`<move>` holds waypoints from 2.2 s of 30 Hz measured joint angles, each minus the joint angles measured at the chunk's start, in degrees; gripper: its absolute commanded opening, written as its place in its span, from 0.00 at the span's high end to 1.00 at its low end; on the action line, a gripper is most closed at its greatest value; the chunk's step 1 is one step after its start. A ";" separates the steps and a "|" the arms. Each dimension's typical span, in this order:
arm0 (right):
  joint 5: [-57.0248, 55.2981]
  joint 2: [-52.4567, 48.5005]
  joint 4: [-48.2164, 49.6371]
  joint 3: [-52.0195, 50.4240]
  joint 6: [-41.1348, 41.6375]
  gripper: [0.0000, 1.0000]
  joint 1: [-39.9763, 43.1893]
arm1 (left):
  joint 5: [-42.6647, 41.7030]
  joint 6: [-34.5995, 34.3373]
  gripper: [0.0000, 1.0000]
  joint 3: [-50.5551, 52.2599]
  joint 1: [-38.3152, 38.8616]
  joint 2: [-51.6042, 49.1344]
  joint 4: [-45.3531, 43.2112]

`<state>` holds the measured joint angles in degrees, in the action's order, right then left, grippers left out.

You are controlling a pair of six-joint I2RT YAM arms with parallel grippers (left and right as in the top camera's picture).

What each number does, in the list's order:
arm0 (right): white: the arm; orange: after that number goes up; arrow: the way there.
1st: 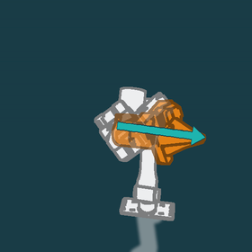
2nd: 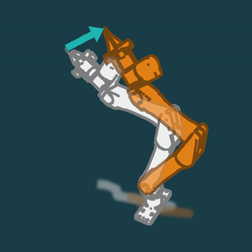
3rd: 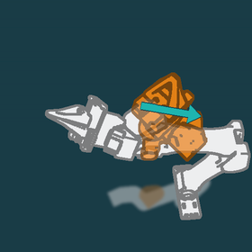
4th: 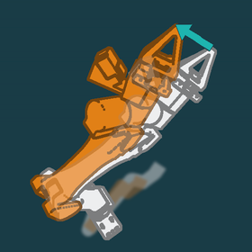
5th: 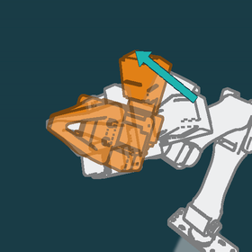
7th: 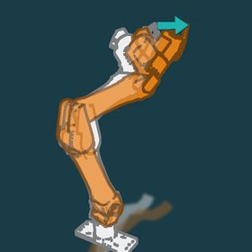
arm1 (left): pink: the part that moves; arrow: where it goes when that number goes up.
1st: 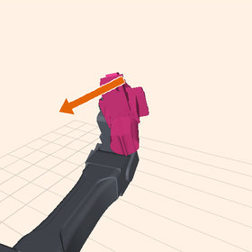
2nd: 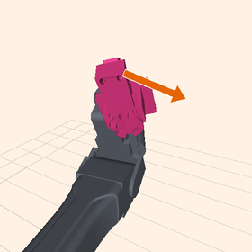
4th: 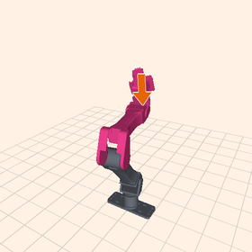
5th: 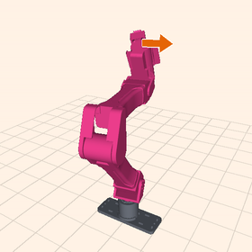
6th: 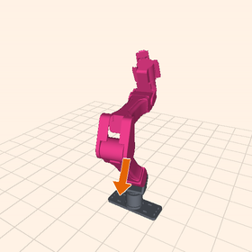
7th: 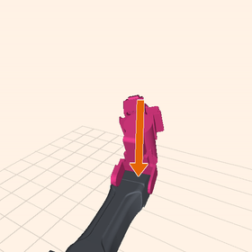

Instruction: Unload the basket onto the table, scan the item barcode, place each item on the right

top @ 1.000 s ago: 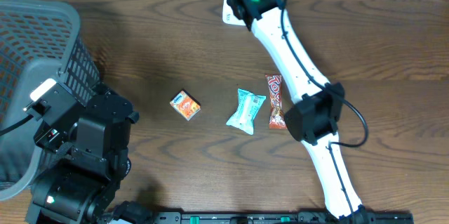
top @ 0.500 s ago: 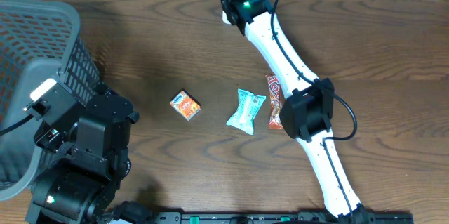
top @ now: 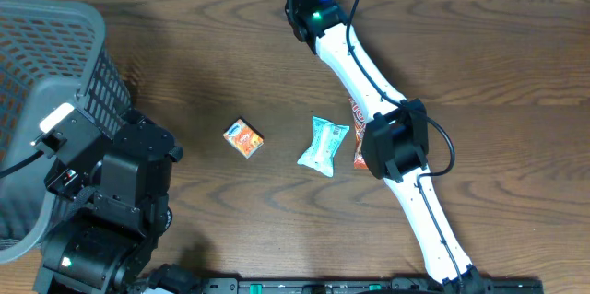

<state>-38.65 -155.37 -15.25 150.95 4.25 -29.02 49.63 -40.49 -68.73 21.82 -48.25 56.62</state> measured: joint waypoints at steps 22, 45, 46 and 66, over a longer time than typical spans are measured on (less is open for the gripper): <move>-5.16 -5.49 5.38 -0.42 -2.54 0.44 -2.19 | 0.00 0.00 0.02 0.00 0.00 0.00 0.00; -7.17 14.01 -48.41 -0.79 6.69 0.39 -1.90 | 0.00 0.00 0.02 0.00 0.00 0.00 -0.04; -6.23 15.63 -53.46 -0.74 9.09 0.39 -1.62 | 0.00 0.00 0.02 0.00 0.00 0.00 0.00; 26.58 18.40 -81.70 -1.77 28.92 0.40 38.58 | 0.00 0.00 0.02 0.00 0.00 0.00 0.00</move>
<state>-12.08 -136.97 -96.95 149.18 33.17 9.56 49.63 -40.49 -68.73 21.82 -48.25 56.62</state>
